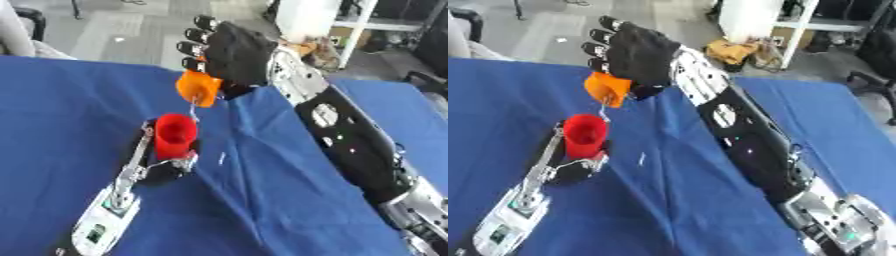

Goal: Pour the contents of one cup into another cup.

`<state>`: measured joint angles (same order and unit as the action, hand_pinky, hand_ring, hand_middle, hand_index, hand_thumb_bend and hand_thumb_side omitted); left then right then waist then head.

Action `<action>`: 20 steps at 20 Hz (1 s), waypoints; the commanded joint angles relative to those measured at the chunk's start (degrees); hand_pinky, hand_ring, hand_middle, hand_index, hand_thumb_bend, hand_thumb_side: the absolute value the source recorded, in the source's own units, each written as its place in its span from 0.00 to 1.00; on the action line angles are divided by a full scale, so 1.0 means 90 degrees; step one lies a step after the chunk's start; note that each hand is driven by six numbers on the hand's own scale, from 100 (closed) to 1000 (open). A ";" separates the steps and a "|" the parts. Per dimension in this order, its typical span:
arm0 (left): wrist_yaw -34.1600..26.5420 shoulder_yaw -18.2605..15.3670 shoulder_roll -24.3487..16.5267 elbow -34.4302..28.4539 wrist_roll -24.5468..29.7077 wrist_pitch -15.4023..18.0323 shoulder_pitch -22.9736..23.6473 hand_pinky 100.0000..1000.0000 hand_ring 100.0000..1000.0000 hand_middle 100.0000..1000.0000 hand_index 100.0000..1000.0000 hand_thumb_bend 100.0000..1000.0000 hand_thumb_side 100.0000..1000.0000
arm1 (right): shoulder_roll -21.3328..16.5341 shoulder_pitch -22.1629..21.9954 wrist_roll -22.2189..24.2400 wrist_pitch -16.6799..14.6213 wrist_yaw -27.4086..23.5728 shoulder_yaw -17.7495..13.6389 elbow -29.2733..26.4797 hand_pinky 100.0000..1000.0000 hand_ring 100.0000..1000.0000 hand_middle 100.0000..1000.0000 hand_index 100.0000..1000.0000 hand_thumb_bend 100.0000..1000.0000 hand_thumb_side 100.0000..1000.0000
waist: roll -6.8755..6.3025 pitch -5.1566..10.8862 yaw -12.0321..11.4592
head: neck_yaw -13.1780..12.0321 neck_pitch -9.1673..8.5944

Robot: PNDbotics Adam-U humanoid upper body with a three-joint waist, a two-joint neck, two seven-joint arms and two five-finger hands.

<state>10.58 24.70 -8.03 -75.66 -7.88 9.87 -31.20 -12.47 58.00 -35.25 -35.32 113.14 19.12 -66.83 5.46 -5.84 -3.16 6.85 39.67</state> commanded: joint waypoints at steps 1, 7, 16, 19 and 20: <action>-0.0009 -0.0063 -0.0014 -0.0069 -0.0025 0.0011 -0.0073 0.55 0.31 0.37 0.61 0.00 0.22 | -0.0152 0.0166 -0.0430 -0.0344 0.0070 -0.0040 -0.0033 0.42 0.46 0.44 0.42 0.00 0.42 | -0.0029 0.0119 0.0016 | -0.0015 0.0003; -0.0005 -0.0057 -0.0014 -0.0075 -0.0036 0.0005 -0.0073 0.55 0.31 0.37 0.61 0.00 0.22 | -0.0133 0.0172 -0.0456 -0.0344 0.0090 -0.0045 -0.0013 0.42 0.46 0.44 0.42 0.00 0.42 | -0.0036 0.0118 0.0025 | -0.0017 -0.0005; -0.0020 -0.0088 -0.0036 -0.0095 -0.0091 0.0006 -0.0055 0.55 0.31 0.37 0.61 0.00 0.22 | -0.0104 0.0107 -0.0415 -0.0299 -0.0178 -0.0213 0.0069 0.42 0.43 0.41 0.41 0.00 0.48 | -0.0063 0.0103 0.0031 | -0.0036 -0.0029; -0.0017 -0.0119 -0.0056 -0.0097 -0.0131 0.0008 -0.0038 0.55 0.31 0.37 0.61 0.00 0.22 | -0.0087 0.0031 -0.0315 -0.0234 -0.0572 -0.0427 0.0199 0.43 0.41 0.38 0.40 0.00 0.54 | -0.0085 0.0091 0.0033 | -0.0042 -0.0045; -0.0013 -0.0129 -0.0063 -0.0094 -0.0145 0.0010 -0.0033 0.55 0.31 0.37 0.61 0.00 0.22 | -0.0091 0.0012 -0.0257 -0.0218 -0.0746 -0.0492 0.0244 0.43 0.41 0.37 0.40 0.00 0.55 | -0.0091 0.0088 0.0033 | -0.0046 -0.0048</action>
<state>10.53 24.10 -8.08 -75.68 -8.86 9.87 -30.76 -12.41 57.12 -35.50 -35.07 108.14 15.93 -64.62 4.95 -5.75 -3.01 6.62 39.66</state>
